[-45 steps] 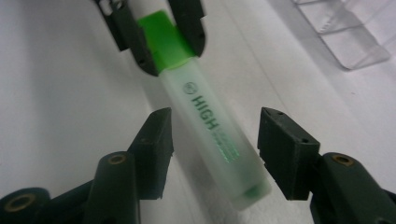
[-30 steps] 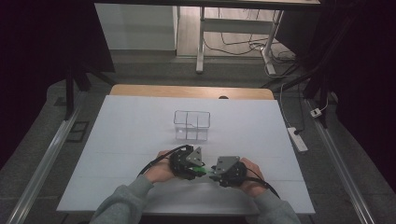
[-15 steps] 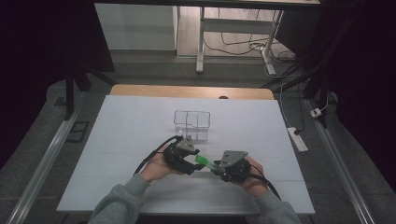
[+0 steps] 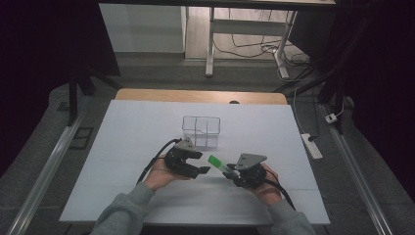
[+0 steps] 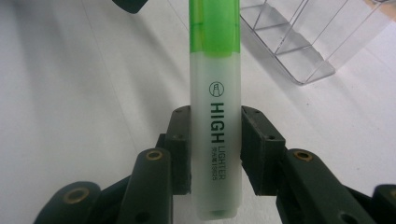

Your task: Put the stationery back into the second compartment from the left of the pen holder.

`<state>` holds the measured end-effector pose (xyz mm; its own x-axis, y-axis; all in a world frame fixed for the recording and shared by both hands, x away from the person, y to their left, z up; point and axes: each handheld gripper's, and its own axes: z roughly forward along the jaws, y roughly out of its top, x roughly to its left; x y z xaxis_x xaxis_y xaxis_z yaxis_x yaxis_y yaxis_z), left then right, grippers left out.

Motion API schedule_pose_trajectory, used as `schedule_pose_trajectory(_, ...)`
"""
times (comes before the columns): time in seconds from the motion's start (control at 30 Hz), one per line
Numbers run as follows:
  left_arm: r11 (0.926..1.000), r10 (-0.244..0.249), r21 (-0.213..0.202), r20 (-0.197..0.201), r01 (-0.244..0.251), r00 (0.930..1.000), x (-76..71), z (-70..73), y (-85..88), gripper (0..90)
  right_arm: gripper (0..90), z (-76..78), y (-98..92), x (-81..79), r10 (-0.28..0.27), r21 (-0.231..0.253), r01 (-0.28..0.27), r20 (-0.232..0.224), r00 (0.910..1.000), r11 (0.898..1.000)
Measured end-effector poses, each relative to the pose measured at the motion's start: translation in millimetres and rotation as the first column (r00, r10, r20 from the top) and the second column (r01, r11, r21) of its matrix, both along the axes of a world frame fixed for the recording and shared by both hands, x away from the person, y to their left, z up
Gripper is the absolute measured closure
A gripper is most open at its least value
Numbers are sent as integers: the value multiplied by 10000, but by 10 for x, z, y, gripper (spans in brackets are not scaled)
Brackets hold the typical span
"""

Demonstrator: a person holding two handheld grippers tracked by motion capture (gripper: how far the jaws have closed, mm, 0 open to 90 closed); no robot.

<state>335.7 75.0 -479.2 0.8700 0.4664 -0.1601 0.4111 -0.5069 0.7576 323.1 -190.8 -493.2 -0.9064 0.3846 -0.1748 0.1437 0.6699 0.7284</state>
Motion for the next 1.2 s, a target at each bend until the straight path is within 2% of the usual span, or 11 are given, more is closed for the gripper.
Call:
schedule_pose_trajectory(0.23,9990,116,-434,-293,-129,9995,17,4,-8,315,663,2,7,0,-199,247,201,-77,9998,9995)
schedule_pose_trajectory(0.37,9974,261,-656,-412,-288,9988,20,0,-27,310,663,-5,10,2,-202,213,204,-97,9997,9996)
schedule_pose_trajectory(0.67,9968,273,-745,-412,-303,9988,20,-17,-80,309,663,-13,33,-6,-166,217,167,-21,9999,9996)
schedule_pose_trajectory(0.83,9956,322,-859,-547,-368,9980,29,-42,-122,318,663,-20,45,-10,-146,145,145,51,9999,9998)
schedule_pose_trajectory(1.0,9934,358,-1061,-682,-429,9970,44,-69,-179,374,663,-26,90,-41,-52,7,51,372,9993,10000)
schedule_pose_trajectory(1.17,9932,344,-1076,-906,-442,9953,54,-97,-201,491,663,-22,112,-63,83,34,-85,636,9979,10000)
schedule_pose_trajectory(1.2,9918,307,-1207,-986,-426,9947,58,-102,-198,518,663,-21,114,-65,94,75,-99,684,9976,9999)
